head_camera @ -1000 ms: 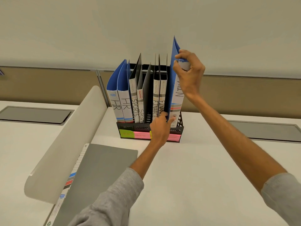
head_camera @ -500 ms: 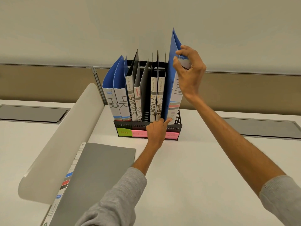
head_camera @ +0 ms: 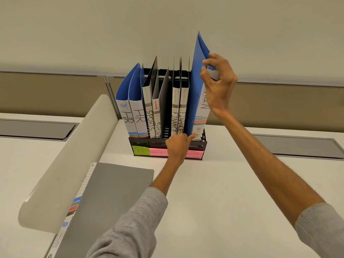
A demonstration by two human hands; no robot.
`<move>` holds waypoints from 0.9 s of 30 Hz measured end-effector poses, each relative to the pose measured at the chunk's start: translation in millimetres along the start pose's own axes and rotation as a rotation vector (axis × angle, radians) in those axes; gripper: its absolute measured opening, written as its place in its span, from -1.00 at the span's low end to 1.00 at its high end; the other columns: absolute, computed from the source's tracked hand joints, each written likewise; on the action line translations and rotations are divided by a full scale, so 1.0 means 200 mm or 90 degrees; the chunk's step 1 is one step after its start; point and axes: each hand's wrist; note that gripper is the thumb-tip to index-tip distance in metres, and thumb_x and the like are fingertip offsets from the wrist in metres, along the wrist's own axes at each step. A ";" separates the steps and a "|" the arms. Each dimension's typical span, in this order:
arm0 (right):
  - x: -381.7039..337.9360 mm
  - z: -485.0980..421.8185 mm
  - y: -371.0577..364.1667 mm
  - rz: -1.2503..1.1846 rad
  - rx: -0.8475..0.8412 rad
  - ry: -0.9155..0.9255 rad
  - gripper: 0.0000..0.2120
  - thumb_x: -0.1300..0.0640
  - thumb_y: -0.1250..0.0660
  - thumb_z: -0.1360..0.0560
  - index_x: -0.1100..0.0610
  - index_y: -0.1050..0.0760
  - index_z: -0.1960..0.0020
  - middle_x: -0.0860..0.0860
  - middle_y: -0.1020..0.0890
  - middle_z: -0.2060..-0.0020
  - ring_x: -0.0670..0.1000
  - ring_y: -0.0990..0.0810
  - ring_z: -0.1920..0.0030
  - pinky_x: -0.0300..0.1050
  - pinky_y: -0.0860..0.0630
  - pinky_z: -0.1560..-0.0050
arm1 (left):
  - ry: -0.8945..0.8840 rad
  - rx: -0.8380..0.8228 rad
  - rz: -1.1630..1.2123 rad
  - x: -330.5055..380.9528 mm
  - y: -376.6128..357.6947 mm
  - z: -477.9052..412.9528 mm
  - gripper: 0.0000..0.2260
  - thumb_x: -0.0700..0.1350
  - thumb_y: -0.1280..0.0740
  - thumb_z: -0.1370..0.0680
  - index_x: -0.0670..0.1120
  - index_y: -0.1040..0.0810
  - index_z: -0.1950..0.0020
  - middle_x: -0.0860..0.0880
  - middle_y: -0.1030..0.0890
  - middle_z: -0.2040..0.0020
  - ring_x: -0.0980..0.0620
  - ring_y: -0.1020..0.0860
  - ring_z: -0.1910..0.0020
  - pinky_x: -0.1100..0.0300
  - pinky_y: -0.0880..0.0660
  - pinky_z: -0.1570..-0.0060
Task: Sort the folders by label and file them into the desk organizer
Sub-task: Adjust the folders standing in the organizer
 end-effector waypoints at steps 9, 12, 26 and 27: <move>-0.03 0.02 0.06 0.080 -0.024 -0.039 -0.84 0.23 -0.36 -0.49 0.21 -0.65 -0.04 0.13 -0.63 -0.13 -0.03 -0.60 -0.12 -0.20 -0.57 -0.10 | -0.014 0.029 0.071 -0.02 -0.02 0.00 -0.53 0.37 -0.22 -0.49 -0.01 -0.60 -0.03 -0.01 -0.66 0.26 -0.03 -0.62 0.25 0.15 -0.40 0.34; -0.06 0.01 0.07 0.130 -0.047 -0.053 -0.80 0.22 -0.35 -0.48 0.17 -0.67 -0.06 0.11 -0.63 -0.16 -0.03 -0.64 -0.06 -0.23 -0.57 -0.07 | -0.028 0.031 0.090 -0.03 0.00 -0.01 -0.49 0.38 -0.25 -0.47 0.00 -0.60 -0.14 -0.01 -0.66 0.26 -0.06 -0.63 0.21 0.16 -0.37 0.35; -0.21 -0.01 0.00 0.203 -0.129 -0.049 -0.77 0.16 -0.30 -0.49 0.14 -0.68 -0.06 0.10 -0.64 -0.19 0.00 -0.70 0.04 -0.26 -0.60 -0.02 | -0.070 -0.026 -0.004 -0.06 0.00 0.03 -0.50 0.30 -0.08 -0.60 -0.01 -0.50 -0.30 -0.11 -0.64 0.06 -0.14 -0.62 0.11 0.12 -0.37 0.28; -0.21 -0.02 0.01 0.195 -0.131 -0.066 -0.77 0.15 -0.31 -0.49 0.13 -0.68 -0.07 0.09 -0.63 -0.20 -0.01 -0.70 0.02 -0.22 -0.62 -0.03 | -0.048 -0.021 0.016 -0.05 0.00 0.04 -0.47 0.35 -0.12 -0.56 -0.04 -0.55 -0.21 -0.11 -0.64 0.12 -0.13 -0.62 0.14 0.14 -0.35 0.30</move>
Point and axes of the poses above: each hand's wrist, its own z-axis away from the middle knuckle, its own y-axis out of the back of the hand, x = y × z
